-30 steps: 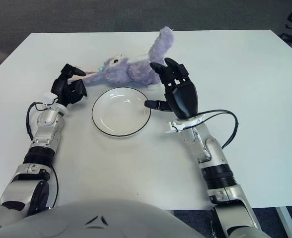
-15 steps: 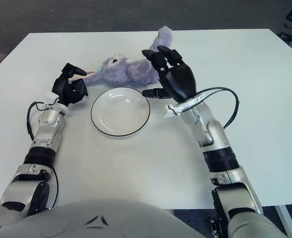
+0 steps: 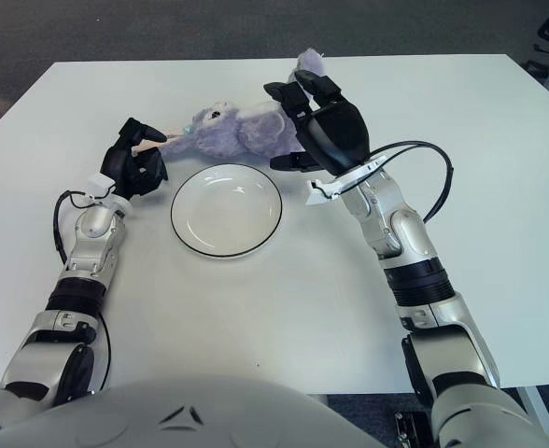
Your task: Put the doll into the plate.
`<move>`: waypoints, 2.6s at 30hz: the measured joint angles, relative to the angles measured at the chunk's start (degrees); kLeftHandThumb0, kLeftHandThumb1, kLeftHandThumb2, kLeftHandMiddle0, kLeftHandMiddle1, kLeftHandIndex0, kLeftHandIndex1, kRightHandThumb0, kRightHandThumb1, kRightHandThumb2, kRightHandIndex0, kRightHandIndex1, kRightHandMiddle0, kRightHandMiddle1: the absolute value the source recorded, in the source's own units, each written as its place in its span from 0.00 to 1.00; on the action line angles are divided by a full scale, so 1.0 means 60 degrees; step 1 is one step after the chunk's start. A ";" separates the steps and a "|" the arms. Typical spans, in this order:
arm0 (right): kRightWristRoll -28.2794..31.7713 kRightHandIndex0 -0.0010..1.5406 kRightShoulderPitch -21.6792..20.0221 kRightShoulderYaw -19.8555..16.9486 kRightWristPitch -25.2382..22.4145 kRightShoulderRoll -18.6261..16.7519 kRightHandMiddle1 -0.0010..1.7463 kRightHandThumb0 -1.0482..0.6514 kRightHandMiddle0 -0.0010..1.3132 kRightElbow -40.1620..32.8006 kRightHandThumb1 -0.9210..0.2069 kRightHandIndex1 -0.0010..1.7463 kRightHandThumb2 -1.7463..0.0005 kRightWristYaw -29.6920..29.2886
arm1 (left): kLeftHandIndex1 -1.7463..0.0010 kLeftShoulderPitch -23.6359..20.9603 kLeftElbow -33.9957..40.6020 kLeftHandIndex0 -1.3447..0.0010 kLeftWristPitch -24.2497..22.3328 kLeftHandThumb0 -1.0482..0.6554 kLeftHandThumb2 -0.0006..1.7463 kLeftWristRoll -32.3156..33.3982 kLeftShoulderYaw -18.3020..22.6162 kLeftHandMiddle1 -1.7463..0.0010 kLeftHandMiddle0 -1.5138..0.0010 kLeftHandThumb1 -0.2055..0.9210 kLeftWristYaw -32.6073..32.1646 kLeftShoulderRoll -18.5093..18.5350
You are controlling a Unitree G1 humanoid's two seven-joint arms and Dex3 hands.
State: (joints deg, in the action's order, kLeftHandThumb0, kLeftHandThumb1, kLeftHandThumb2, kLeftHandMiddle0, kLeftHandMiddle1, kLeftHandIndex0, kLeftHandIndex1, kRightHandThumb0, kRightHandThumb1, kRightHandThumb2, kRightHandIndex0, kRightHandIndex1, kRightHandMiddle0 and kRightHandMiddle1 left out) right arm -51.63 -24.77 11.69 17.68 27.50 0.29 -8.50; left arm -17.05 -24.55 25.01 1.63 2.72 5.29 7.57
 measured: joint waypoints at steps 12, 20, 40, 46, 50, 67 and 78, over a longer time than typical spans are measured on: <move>-0.0334 0.19 -0.0897 0.0361 -0.0197 0.0042 0.43 0.20 0.00 0.0860 0.15 0.07 0.71 -0.0117 | 0.00 0.0128 0.0298 0.79 -0.0241 0.40 0.43 -0.0014 -0.0075 0.00 0.41 0.86 -0.0024 -0.0002; -0.0354 0.20 -0.1411 0.0652 -0.0262 0.0022 0.46 0.19 0.00 0.1557 0.14 0.07 0.70 -0.0232 | 0.00 0.0170 0.0400 0.78 -0.0385 0.40 0.43 -0.0019 -0.0104 0.00 0.40 0.85 -0.0052 -0.0009; -0.0493 0.22 -0.2783 0.1530 -0.1059 -0.0612 0.49 0.18 0.00 0.3606 0.05 0.14 0.75 -0.0001 | 0.00 0.0221 0.0519 0.79 -0.0422 0.40 0.42 -0.0135 -0.0198 0.00 0.39 0.86 -0.0197 -0.0007; -0.0472 0.22 -0.3173 0.1729 -0.1094 -0.0681 0.49 0.18 0.00 0.4278 0.05 0.15 0.76 -0.0038 | 0.00 0.0256 0.0613 0.79 -0.0478 0.40 0.42 -0.0161 -0.0249 0.00 0.39 0.86 -0.0202 -0.0017; -0.0394 0.22 -0.3318 0.1782 -0.1072 -0.0725 0.50 0.18 0.00 0.4611 0.05 0.16 0.76 -0.0102 | 0.00 0.0279 0.0675 0.79 -0.0515 0.40 0.42 -0.0167 -0.0250 0.00 0.39 0.86 -0.0241 -0.0039; -0.0093 0.16 -0.4176 0.2262 -0.0672 -0.1139 0.48 0.19 0.00 0.6308 0.07 0.25 0.75 -0.0298 | 0.00 0.0341 0.0857 0.79 -0.0665 0.40 0.43 -0.0240 -0.0273 0.00 0.40 0.86 -0.0433 -0.0117; -0.0090 0.15 -0.4688 0.2666 -0.0559 -0.1383 0.47 0.19 0.00 0.7203 0.06 0.25 0.75 -0.0296 | 0.00 0.0377 0.0952 0.79 -0.0698 0.40 0.43 -0.0209 -0.0288 0.00 0.39 0.86 -0.0426 -0.0155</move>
State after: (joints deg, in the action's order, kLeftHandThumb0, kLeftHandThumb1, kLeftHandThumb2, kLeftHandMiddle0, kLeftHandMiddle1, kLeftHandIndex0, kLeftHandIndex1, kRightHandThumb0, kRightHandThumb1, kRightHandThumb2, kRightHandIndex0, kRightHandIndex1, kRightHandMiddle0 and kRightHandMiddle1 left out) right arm -52.17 -52.90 27.69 14.32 19.20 43.51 -10.28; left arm -14.79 -18.84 20.82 0.38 0.99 2.73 6.64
